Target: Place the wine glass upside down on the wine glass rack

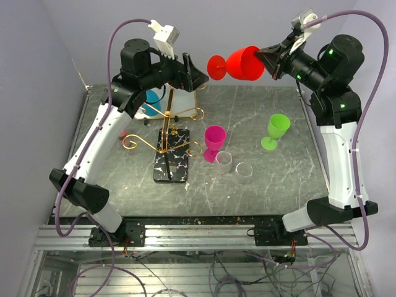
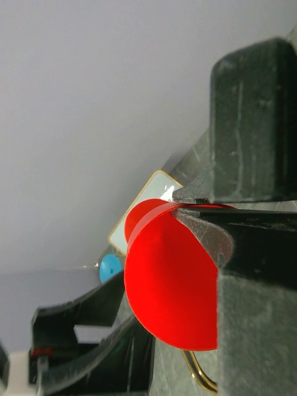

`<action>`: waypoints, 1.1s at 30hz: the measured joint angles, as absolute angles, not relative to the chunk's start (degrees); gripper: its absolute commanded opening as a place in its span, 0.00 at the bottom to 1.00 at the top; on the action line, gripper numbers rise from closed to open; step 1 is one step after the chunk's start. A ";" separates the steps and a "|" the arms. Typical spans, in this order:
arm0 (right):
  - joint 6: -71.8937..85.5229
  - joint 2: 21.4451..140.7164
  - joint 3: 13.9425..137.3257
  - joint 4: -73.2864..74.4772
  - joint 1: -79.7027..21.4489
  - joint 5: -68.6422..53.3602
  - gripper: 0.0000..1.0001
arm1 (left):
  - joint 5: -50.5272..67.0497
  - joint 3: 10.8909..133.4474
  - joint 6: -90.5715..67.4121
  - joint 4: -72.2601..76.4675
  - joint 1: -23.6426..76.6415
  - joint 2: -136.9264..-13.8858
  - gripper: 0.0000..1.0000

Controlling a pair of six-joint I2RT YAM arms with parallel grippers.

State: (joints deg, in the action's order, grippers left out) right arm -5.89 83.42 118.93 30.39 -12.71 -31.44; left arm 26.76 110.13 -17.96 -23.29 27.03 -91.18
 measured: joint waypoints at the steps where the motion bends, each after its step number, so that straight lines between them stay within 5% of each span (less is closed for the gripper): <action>1: -5.32 83.53 118.93 30.22 -12.71 -32.25 0.00 | 27.18 110.19 -19.00 -22.90 27.22 -91.94 0.95; 12: -2.55 83.66 117.14 28.53 -12.71 -36.99 0.00 | 30.11 109.27 -26.68 -17.76 27.59 -94.91 0.52; 23: -2.46 83.11 116.11 28.45 -12.71 -37.10 0.00 | 31.40 108.03 -29.76 -15.73 27.59 -94.91 0.36; 33: -2.44 82.52 115.90 28.08 -12.58 -37.10 0.00 | 31.59 107.39 -31.97 -14.79 27.46 -95.09 0.11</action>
